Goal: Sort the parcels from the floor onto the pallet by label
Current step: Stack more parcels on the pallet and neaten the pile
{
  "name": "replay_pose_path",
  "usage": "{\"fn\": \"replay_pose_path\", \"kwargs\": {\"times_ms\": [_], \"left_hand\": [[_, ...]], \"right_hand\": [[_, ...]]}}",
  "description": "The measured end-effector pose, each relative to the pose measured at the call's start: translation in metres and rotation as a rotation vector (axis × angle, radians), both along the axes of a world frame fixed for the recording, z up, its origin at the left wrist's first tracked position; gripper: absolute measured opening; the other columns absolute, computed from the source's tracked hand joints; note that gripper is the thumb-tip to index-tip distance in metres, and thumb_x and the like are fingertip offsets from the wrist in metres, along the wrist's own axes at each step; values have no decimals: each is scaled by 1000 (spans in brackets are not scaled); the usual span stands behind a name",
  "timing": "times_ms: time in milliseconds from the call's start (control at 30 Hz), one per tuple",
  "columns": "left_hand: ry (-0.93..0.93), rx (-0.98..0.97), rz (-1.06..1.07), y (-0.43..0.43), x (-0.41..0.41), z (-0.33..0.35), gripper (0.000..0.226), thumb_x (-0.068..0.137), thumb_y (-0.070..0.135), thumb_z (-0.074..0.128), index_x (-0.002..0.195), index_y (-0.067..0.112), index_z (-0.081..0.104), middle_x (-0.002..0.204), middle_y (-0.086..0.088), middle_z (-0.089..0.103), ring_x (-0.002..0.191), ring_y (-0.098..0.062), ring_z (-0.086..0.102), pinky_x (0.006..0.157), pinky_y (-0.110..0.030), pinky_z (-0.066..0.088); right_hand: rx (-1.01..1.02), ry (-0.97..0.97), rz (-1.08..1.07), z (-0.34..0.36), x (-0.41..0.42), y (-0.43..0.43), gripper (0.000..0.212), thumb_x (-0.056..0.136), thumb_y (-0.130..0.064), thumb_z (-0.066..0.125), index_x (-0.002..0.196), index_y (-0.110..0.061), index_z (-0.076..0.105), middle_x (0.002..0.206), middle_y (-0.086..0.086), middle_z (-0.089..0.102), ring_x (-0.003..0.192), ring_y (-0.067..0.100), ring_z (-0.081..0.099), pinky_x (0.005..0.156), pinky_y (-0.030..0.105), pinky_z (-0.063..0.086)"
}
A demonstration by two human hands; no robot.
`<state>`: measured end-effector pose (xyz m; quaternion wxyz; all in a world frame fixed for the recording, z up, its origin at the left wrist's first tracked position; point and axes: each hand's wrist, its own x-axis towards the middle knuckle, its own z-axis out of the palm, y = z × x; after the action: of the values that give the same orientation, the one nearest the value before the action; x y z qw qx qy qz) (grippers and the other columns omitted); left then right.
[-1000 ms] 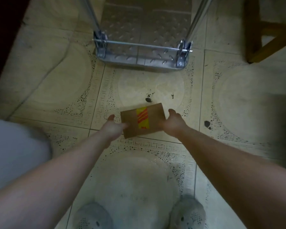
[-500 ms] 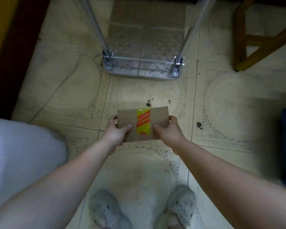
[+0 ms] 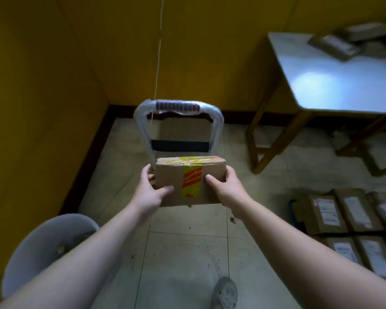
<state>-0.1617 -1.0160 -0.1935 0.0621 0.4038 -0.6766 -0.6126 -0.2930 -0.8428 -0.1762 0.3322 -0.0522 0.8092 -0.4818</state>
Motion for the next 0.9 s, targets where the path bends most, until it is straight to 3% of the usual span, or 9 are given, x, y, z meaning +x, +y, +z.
{"fn": "replay_pose_path", "kwargs": {"times_ms": [67, 133, 267, 367, 500, 633, 767, 833, 900], "left_hand": [[79, -37, -77, -5, 3, 47, 81, 80, 8, 72, 145, 30, 27, 133, 2, 45, 110, -15, 52, 77, -29, 51], [168, -84, -135, -6, 10, 89, 76, 80, 10, 72, 142, 29, 31, 127, 1, 52, 104, -9, 55, 73, -26, 50], [339, -110, -127, -1, 23, 169, 48, 86, 37, 64, 127, 30, 40, 121, 0, 50, 100, -12, 56, 63, -24, 54], [383, -203, -160, 9, 30, 218, 38, 89, 47, 57, 116, 27, 42, 117, -4, 53, 100, -20, 59, 77, -38, 56], [476, -273, -188, 37, 37, 264, 25, 91, 37, 58, 108, 29, 42, 108, 1, 52, 93, -18, 59, 72, -33, 56], [525, -271, -243, 82, 35, 295, 25, 90, 36, 60, 106, 33, 42, 106, 4, 52, 99, -23, 59, 79, -44, 56], [600, -246, -300, 144, 26, 313, 27, 88, 34, 63, 106, 33, 43, 111, -1, 55, 98, -20, 61, 76, -38, 58], [622, -247, -338, 184, 19, 317, 39, 88, 32, 64, 121, 29, 43, 117, 2, 54, 102, -18, 59, 78, -34, 57], [636, -246, -375, 229, 11, 319, 52, 88, 29, 64, 134, 24, 41, 116, 6, 55, 101, -14, 59, 71, -23, 55]], "right_hand": [[-66, 35, -50, 43, 11, 3, 63, 86, -46, 64, 137, -28, 31, 120, -5, 51, 105, 15, 53, 73, 28, 48], [-132, 61, -107, 82, 27, 6, 63, 85, -53, 62, 133, -29, 29, 112, -7, 50, 96, 11, 53, 68, 26, 45], [-197, 151, -247, 146, 59, 17, 50, 87, -60, 52, 118, -25, 32, 98, -5, 51, 84, 10, 52, 58, 28, 39], [-246, 263, -306, 187, 78, 36, 44, 90, -55, 53, 114, -22, 36, 102, 3, 55, 87, 17, 56, 65, 34, 45], [-270, 349, -316, 237, 95, 73, 47, 87, -53, 59, 114, -24, 36, 102, 0, 56, 94, 19, 59, 84, 45, 54], [-304, 424, -354, 272, 102, 123, 47, 87, -50, 61, 115, -23, 35, 102, 1, 57, 96, 22, 60, 88, 48, 52], [-305, 477, -374, 289, 105, 189, 47, 89, -49, 59, 117, -25, 32, 103, -1, 56, 94, 18, 58, 75, 37, 52], [-322, 485, -403, 291, 105, 230, 48, 89, -48, 60, 120, -27, 31, 103, -2, 56, 94, 17, 58, 74, 35, 51], [-336, 491, -424, 292, 104, 275, 49, 88, -47, 61, 123, -31, 32, 105, -4, 56, 95, 15, 58, 74, 33, 50]]}}
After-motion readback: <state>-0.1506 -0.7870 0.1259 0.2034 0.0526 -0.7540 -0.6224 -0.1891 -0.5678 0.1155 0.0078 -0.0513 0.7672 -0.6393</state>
